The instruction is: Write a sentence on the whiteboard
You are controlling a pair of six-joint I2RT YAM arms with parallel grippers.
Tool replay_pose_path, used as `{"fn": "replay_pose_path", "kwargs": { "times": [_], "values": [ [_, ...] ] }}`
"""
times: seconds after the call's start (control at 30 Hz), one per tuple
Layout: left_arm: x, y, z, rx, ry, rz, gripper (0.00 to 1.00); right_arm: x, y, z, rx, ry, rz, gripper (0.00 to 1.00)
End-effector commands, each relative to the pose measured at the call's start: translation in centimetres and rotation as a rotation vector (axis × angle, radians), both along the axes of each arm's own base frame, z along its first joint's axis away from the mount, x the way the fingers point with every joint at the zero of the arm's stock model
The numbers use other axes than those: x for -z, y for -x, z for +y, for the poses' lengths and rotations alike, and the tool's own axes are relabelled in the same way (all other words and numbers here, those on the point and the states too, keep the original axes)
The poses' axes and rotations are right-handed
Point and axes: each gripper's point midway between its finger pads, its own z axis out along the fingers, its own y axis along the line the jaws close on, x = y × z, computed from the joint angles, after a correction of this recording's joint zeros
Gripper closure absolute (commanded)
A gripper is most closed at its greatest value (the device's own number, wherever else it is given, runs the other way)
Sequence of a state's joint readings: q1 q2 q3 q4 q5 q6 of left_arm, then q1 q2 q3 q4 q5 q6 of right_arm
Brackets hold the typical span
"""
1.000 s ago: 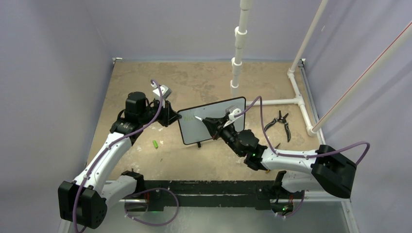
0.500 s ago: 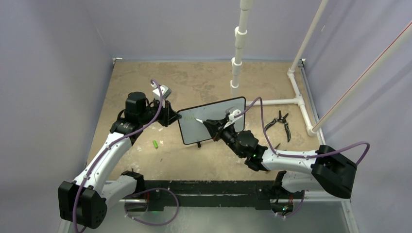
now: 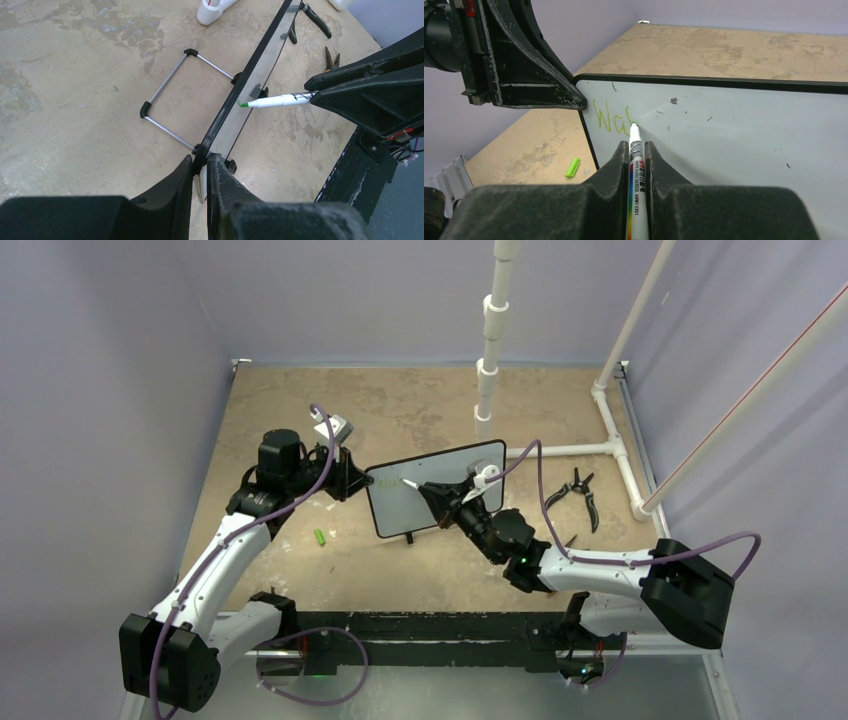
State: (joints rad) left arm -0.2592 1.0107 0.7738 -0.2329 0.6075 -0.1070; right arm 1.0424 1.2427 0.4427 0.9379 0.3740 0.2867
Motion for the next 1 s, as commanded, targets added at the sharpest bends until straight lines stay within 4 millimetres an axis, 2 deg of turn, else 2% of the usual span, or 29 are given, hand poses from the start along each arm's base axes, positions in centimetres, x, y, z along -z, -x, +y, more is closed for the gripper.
{"fn": "replay_pose_path", "kwargs": {
  "times": [0.0,0.57,0.97],
  "values": [
    [-1.0,-0.4,0.3,-0.005,-0.007,-0.065,1.0,-2.4,-0.8,-0.1,0.04,-0.044,-0.054,1.0],
    [-1.0,-0.4,0.4,-0.007,-0.01,-0.067,1.0,-1.3,-1.4,-2.0,0.132,-0.056,-0.001,1.0],
    [-1.0,-0.4,0.5,-0.015,-0.012,-0.07,1.0,-1.5,-1.1,-1.5,0.103,-0.055,-0.003,1.0]
  ]
}}
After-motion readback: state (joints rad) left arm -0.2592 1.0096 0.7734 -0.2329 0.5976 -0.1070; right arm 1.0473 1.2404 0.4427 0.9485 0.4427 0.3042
